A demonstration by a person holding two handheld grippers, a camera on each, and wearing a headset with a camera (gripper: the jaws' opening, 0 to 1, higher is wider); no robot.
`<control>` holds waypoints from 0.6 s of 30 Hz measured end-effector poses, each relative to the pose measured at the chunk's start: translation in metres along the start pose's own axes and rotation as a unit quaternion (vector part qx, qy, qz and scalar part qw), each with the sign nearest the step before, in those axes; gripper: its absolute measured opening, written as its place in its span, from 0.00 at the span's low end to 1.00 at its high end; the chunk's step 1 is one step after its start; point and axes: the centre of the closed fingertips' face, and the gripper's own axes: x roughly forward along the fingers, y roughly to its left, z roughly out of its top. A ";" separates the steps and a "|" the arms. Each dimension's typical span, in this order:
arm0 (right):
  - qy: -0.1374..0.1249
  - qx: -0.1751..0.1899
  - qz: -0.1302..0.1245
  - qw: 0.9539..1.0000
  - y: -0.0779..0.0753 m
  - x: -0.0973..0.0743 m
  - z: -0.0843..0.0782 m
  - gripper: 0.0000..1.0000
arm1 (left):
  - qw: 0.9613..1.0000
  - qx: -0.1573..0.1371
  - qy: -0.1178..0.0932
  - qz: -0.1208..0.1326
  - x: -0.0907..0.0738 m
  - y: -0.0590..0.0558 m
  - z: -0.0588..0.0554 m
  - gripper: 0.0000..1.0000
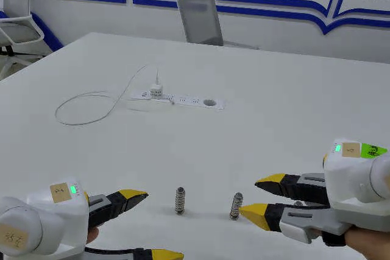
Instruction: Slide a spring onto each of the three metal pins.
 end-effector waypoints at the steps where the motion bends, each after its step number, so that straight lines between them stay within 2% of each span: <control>1: -0.002 0.000 -0.003 1.000 -0.002 -0.003 0.000 0.34 | 1.000 0.000 0.000 0.000 0.000 0.000 0.000 0.72; 8: -0.002 0.009 -0.022 1.000 -0.015 -0.018 -0.010 0.36 | 1.000 0.002 0.001 -0.001 0.000 0.001 0.001 0.72; 18: -0.003 0.015 -0.036 0.999 -0.026 -0.038 -0.028 0.39 | 1.000 0.003 0.003 -0.002 0.000 0.002 0.001 0.72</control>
